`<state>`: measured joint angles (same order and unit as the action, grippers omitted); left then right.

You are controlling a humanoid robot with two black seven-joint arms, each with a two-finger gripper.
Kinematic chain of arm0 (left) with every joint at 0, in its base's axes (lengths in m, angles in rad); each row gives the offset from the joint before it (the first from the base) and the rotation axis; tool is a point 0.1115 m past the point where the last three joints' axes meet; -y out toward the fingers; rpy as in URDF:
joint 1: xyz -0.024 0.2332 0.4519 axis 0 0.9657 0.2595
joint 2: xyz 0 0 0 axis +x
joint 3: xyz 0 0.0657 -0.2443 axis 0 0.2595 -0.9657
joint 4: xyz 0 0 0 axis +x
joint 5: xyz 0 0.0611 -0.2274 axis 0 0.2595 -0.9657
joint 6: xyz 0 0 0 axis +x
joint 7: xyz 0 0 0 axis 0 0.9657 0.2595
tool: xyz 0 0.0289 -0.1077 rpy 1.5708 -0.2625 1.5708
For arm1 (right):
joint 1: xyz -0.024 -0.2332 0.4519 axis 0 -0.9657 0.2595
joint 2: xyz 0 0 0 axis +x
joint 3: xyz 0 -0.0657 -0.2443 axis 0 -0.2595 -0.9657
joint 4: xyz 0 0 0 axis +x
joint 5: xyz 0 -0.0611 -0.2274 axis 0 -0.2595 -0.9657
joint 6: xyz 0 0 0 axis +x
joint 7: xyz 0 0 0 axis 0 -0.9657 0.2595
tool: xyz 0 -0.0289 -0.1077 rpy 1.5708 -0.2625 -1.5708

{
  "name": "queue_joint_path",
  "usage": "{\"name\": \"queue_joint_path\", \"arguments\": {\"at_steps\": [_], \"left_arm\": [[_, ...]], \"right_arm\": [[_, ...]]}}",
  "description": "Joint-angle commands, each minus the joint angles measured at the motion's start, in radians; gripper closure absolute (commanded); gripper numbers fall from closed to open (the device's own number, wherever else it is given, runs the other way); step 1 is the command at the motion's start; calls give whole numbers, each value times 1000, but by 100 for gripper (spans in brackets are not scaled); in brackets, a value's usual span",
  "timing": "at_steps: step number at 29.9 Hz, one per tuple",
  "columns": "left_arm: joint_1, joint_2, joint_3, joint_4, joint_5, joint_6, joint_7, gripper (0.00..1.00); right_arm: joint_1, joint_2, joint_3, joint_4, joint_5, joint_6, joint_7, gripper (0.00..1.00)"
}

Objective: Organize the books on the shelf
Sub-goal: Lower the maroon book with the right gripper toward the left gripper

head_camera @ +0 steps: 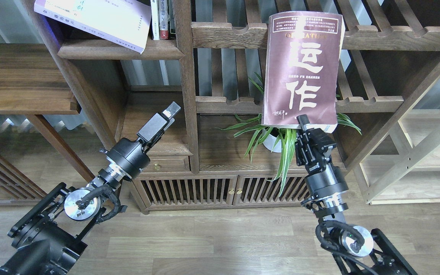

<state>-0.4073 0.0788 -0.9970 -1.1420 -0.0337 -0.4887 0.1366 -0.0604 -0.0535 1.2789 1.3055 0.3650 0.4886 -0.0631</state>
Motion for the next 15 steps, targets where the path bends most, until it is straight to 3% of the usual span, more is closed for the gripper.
{"name": "queue_joint_path", "arguments": {"at_steps": [1,15], "left_arm": [[10,1,15,14,-8,0,0,3],[56,6,35,33,-25,0,8,2]], "right_arm": [[-16,10,-26,0,0,0,0,100],[-90,24,-89,0,-1,0,0,100]]}}
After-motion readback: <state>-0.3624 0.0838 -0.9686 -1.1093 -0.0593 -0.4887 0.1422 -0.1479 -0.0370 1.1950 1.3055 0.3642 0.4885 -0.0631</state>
